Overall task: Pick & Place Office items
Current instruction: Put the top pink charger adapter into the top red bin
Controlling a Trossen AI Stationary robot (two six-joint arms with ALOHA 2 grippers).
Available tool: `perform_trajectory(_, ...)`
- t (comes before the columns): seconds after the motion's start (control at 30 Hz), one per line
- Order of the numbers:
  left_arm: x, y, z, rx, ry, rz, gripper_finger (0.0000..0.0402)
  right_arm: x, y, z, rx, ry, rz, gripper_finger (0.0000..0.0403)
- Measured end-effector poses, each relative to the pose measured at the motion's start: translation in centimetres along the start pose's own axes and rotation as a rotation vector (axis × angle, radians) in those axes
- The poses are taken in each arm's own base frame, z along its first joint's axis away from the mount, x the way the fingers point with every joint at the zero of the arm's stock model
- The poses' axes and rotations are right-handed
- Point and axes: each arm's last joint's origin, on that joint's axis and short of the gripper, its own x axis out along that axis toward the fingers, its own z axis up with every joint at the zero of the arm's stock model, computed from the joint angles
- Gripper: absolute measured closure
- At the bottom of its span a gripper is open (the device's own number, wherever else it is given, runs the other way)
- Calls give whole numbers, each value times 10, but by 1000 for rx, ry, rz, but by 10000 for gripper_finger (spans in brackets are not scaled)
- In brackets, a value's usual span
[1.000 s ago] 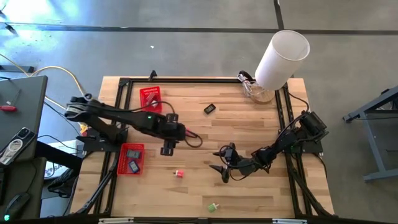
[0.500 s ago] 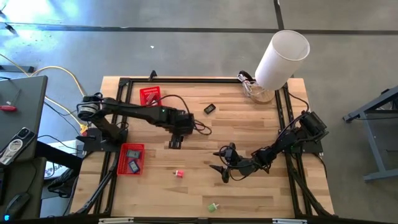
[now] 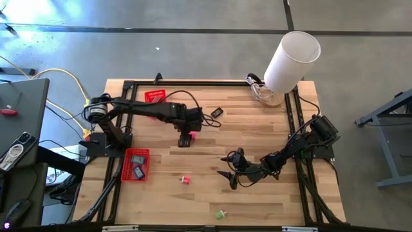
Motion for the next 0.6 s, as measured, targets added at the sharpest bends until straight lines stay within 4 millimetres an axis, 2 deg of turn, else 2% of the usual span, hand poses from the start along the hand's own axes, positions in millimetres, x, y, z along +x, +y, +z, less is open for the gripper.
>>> perform_trajectory(0.6,13,2,3,23,-3,-16,203,0,0,0,-4,4,-3,118)
